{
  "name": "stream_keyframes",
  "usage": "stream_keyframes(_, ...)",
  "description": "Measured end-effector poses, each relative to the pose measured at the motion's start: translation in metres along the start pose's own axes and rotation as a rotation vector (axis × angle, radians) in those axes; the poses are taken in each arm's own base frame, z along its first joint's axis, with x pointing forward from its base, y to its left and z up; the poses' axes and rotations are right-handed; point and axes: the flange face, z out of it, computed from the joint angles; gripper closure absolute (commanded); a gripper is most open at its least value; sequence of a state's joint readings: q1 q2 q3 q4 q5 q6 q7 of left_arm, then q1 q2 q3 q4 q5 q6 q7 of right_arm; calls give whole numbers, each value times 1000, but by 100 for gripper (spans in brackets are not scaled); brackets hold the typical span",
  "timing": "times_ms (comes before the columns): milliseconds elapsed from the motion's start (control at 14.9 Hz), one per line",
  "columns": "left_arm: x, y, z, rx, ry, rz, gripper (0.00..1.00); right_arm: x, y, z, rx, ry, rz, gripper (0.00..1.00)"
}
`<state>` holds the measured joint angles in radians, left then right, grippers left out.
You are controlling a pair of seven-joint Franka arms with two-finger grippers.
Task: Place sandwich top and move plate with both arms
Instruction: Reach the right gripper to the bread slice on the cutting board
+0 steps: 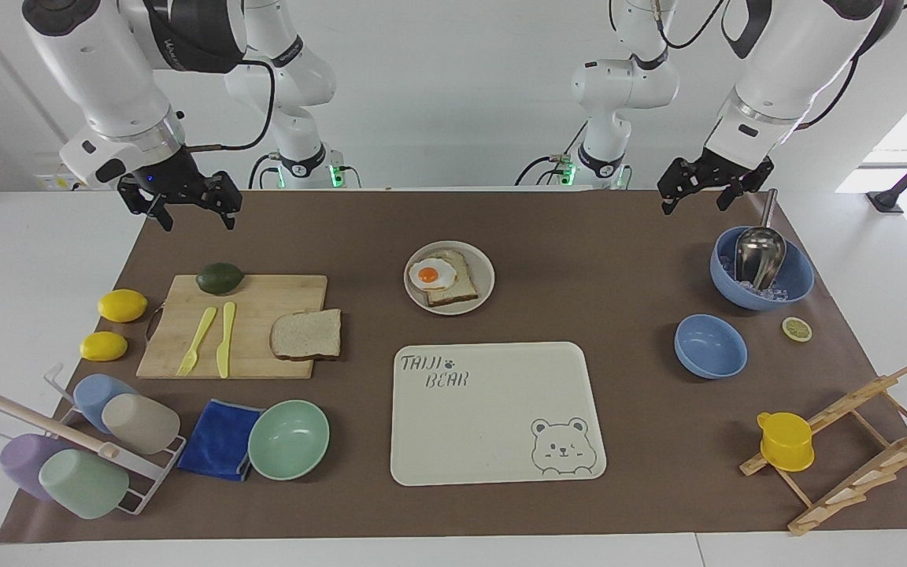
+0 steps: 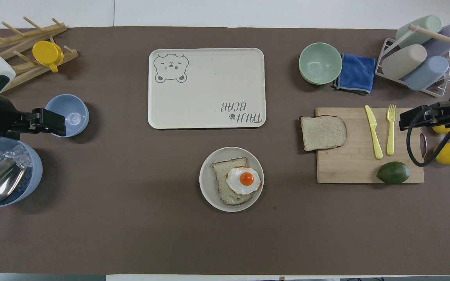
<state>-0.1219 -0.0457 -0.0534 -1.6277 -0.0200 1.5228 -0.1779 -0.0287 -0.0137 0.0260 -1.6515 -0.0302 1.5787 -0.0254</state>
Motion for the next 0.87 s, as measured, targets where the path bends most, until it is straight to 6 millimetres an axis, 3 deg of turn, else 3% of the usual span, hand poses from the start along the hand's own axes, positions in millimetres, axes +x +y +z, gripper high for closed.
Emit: stream_keyframes(872,0,0,0,0,0,2,0,1,-15,-6,10,20,31,0)
